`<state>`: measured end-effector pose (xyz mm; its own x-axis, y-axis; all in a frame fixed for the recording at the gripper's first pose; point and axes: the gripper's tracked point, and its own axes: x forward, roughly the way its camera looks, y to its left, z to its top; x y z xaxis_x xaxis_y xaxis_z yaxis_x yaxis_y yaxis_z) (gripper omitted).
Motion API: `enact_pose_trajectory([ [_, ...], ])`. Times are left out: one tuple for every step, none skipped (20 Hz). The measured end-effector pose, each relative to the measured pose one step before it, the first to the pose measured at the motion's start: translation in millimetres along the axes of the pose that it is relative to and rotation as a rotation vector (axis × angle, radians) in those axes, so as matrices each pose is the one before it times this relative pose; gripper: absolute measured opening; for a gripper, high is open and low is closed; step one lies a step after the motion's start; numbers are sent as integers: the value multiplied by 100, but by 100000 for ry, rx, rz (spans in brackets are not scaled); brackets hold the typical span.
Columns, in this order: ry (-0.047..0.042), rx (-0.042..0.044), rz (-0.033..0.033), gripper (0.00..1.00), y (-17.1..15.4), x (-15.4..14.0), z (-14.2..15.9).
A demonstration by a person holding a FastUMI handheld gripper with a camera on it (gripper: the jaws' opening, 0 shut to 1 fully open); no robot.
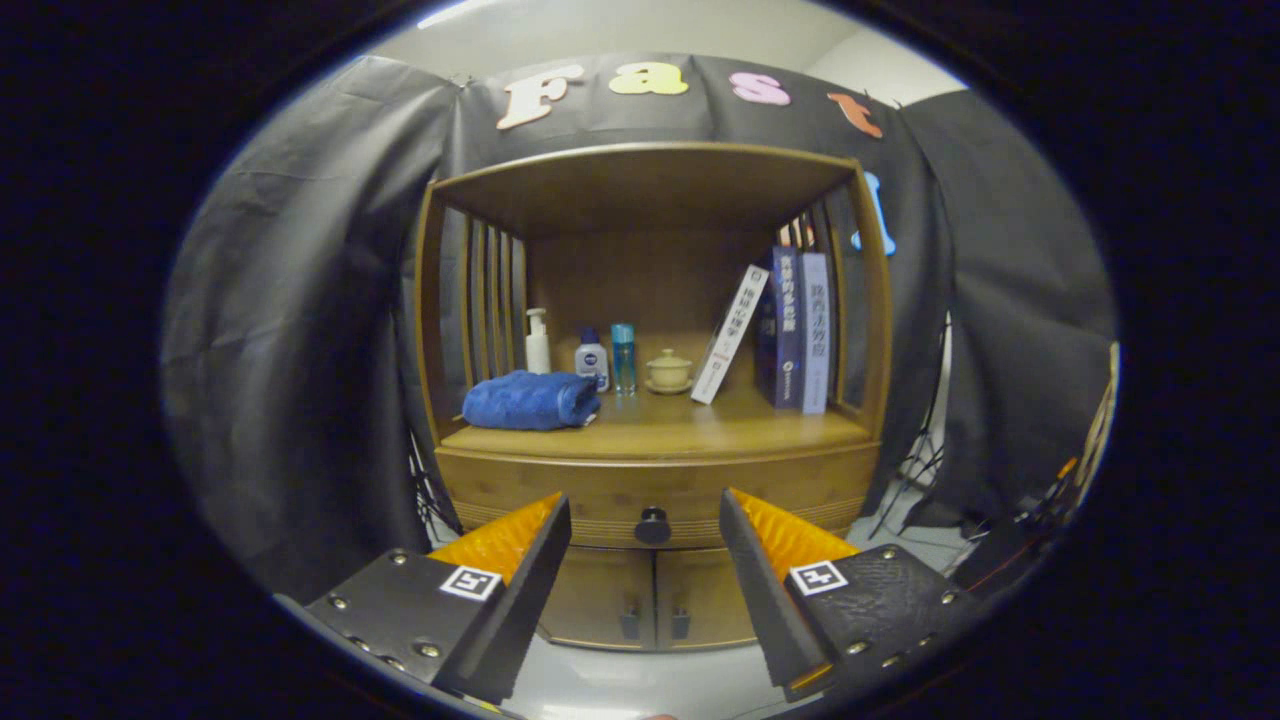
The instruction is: Pull open the drawer, take out the items inside it, and place them on the countertop above the cabinet.
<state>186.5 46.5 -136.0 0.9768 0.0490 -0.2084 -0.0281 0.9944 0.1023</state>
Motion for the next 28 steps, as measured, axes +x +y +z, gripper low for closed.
enact_pose_trajectory([
  [647, 2223, 154, 90, -159, 1626, -654],
  [1143, 1653, -60, 89, -39, 1308, -700],
  [1207, 905, -140, 90, -121, 1242, -692],
  [798, 638, -849, 90, -282, 1330, -519],
  [1574, 594, -1392, 90, -513, 1310, -684],
  [2358, 269, -201, 81, -20, 1313, -779],
  [2674, 120, 824, 72, 90, 1120, -885],
  [2383, 1, 970, 72, 59, 1089, -733],
  [2874, 72, 1053, 72, 104, 902, -760],
  [1950, -609, 697, 72, 6, 985, -601],
  [1607, -606, -351, 72, -125, 995, -700],
  [2197, -328, -1223, 72, -307, 716, -624],
  [1685, -346, -103, 68, 58, 509, -517],
  [1266, -511, -116, 64, 137, 345, -257],
  [1416, -1103, -2350, 64, -714, 293, -137],
  [-211, -397, 306, 55, -77, 732, 122],
  [-26, -687, 639, 45, 120, 134, 140],
  [-46, -428, 833, 42, -22, 129, 29],
  [-710, 161, 524, 42, -56, -121, -12],
  [-560, 610, -34, 37, -12, 131, 22],
  [-756, 996, -702, 37, -27, -401, -5],
  [481, 367, -770, 30, -41, 52, -109],
  [511, -221, -856, 30, 106, -143, -106],
  [992, -849, -632, 30, 41, -246, -126],
  [549, -670, -379, 30, -29, -147, -5],
  [483, -109, -211, 30, 18, -328, -204],
  [204, 327, -199, 30, 54, -752, -308],
  [-44, 630, -194, 30, -6, -796, -270],
])
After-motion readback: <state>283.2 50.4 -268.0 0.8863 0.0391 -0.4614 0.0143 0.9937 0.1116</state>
